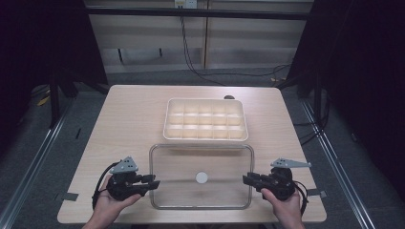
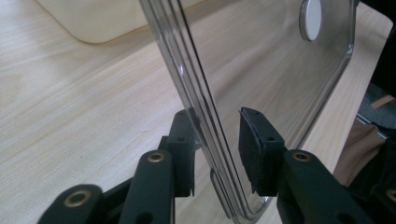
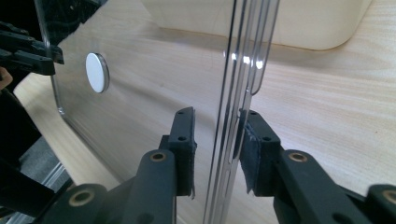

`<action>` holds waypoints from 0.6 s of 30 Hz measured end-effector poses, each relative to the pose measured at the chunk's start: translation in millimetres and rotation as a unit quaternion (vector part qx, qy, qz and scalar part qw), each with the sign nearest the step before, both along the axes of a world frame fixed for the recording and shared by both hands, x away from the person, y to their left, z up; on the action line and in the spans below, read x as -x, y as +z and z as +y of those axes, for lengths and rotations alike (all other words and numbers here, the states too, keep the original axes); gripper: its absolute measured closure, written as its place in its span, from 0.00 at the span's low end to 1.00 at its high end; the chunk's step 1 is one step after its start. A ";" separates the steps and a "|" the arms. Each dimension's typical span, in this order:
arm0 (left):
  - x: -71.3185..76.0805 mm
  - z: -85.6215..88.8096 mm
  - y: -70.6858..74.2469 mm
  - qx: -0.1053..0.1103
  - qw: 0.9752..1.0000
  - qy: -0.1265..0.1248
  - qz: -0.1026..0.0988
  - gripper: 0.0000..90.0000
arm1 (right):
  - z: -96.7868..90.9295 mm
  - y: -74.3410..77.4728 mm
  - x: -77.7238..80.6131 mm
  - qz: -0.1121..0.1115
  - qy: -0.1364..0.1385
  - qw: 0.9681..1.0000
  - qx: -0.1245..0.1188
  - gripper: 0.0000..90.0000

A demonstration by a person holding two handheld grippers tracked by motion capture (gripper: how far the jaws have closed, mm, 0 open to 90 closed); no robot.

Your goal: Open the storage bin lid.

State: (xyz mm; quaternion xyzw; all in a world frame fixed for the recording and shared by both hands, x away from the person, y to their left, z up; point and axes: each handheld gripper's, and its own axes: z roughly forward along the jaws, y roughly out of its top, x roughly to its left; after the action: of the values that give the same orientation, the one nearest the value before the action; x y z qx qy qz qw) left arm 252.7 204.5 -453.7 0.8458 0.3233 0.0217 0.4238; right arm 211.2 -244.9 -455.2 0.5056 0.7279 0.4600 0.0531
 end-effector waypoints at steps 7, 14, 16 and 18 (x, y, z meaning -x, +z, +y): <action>-12.3 -2.3 -5.3 0.001 1.000 -0.002 0.016 0.71 | 3.2 -1.1 -15.2 0.015 0.006 0.999 0.030 0.71; -16.2 -3.3 -9.1 0.006 1.000 0.001 0.022 0.69 | 3.2 -8.3 -19.8 0.011 0.000 1.000 0.021 0.69; -17.4 -3.8 -9.4 0.004 1.000 0.000 0.024 0.69 | 2.3 -10.1 -21.0 0.011 0.000 1.000 0.019 0.68; -18.0 -4.1 -10.0 0.003 1.000 -0.001 0.024 0.68 | 2.2 -10.7 -21.6 0.013 -0.001 1.000 0.019 0.68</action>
State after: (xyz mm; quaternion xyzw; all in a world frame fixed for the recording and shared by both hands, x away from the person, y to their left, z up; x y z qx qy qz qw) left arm 270.7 200.4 -463.7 0.8451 0.3324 0.0002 0.4186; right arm 232.8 -242.6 -465.9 0.5110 0.7369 0.4394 0.0535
